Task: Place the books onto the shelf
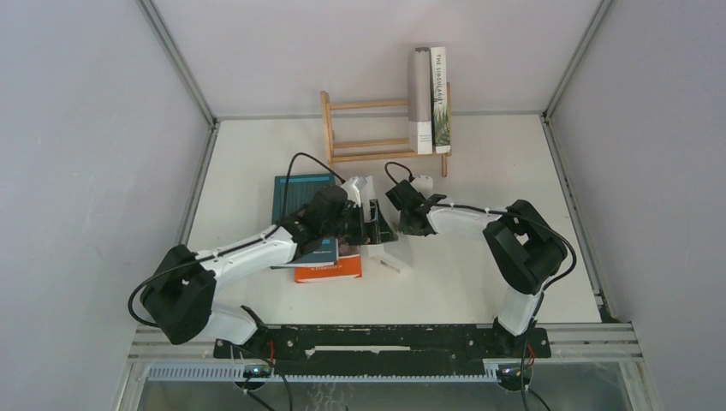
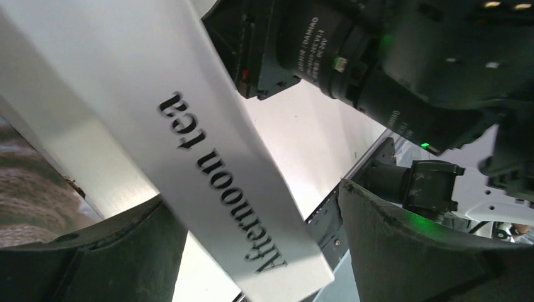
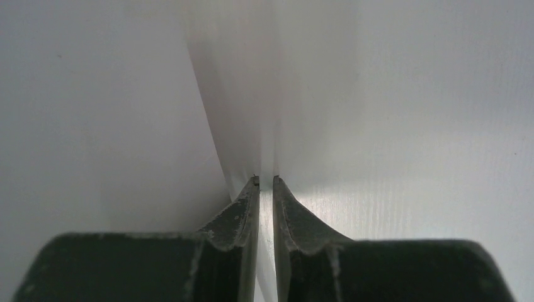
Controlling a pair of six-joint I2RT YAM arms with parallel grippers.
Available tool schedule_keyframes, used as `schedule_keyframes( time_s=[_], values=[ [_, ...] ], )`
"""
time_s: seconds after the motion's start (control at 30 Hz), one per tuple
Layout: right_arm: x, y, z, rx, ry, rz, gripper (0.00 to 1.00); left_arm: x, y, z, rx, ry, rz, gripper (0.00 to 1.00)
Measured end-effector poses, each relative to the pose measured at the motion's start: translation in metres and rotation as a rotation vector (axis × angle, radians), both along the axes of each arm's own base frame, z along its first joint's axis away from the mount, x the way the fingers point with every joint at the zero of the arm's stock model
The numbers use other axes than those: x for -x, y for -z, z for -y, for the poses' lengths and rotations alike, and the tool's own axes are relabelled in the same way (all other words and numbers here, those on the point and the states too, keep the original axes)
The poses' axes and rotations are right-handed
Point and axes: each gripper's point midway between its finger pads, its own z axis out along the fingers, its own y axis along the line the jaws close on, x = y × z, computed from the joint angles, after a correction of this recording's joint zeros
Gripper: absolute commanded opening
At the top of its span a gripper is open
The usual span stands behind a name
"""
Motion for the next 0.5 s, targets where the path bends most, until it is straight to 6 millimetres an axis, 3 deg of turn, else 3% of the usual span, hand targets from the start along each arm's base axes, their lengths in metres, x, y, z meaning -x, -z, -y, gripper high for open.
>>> schedule_keyframes(
  time_s=[0.2,0.5],
  values=[
    [0.004,0.0,0.006,-0.011,0.005,-0.007,0.2,0.002,0.02,0.002,-0.09,0.007,-0.049,0.87],
    [0.003,0.0,0.015,-0.022,0.014,-0.021,0.2,-0.015,0.017,-0.003,-0.179,-0.054,-0.021,0.64]
  ],
)
